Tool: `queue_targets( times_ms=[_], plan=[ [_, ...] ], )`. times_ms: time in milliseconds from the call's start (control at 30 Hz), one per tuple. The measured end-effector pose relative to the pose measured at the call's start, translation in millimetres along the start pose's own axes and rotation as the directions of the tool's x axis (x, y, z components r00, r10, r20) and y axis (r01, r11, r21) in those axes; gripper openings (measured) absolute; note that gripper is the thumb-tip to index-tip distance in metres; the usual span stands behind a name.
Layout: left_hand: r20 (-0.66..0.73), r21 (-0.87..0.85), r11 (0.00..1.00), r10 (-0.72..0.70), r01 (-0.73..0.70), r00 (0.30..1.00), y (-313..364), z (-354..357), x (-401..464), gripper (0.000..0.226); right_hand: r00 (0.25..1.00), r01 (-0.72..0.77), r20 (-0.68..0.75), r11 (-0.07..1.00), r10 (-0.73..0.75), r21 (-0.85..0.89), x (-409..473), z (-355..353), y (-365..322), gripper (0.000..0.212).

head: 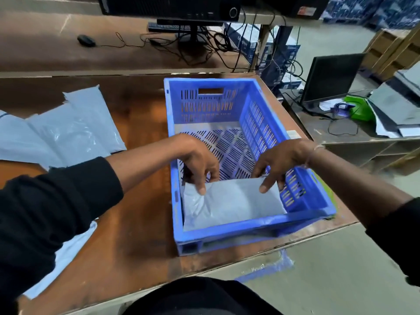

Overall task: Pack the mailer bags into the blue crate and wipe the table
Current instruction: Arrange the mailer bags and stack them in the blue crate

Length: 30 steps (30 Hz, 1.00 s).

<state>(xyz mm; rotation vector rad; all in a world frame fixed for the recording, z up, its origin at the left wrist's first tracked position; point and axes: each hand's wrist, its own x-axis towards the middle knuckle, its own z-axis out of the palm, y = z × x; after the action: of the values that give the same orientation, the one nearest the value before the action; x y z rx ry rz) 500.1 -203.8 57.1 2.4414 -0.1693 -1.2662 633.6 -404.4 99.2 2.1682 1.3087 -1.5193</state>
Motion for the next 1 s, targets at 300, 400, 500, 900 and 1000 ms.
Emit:
queue_targets(
  times_ms=[300,400,500,900,1000],
  plan=[
    [-0.041,0.056,0.995,-0.077,0.079,0.996,27.7,15.0,-2.3,0.052,0.986,0.092,-0.099,0.933,-0.134,-0.347,-6.5,12.8,-4.9,0.035],
    [-0.074,0.151,0.986,-0.063,0.074,0.995,37.1,25.9,3.2,0.047,0.98,0.077,-0.128,0.891,-0.149,-0.447,7.7,27.0,-2.0,0.047],
    [-0.065,0.217,0.974,-0.043,0.056,0.997,42.0,34.6,10.8,0.048,0.971,0.043,-0.191,0.895,-0.141,-0.445,13.5,34.2,-1.6,0.054],
    [-0.136,0.139,0.978,-0.138,0.157,0.981,34.4,13.4,-23.5,0.064,0.973,-0.01,-0.217,0.93,-0.075,-0.368,-26.1,8.6,-17.2,0.075],
    [-0.253,0.061,0.993,-0.081,0.1,0.964,32.2,9.4,-34.8,0.064,0.957,-0.002,-0.277,0.956,-0.083,-0.295,-22.2,1.7,-15.6,0.073]
  ],
)
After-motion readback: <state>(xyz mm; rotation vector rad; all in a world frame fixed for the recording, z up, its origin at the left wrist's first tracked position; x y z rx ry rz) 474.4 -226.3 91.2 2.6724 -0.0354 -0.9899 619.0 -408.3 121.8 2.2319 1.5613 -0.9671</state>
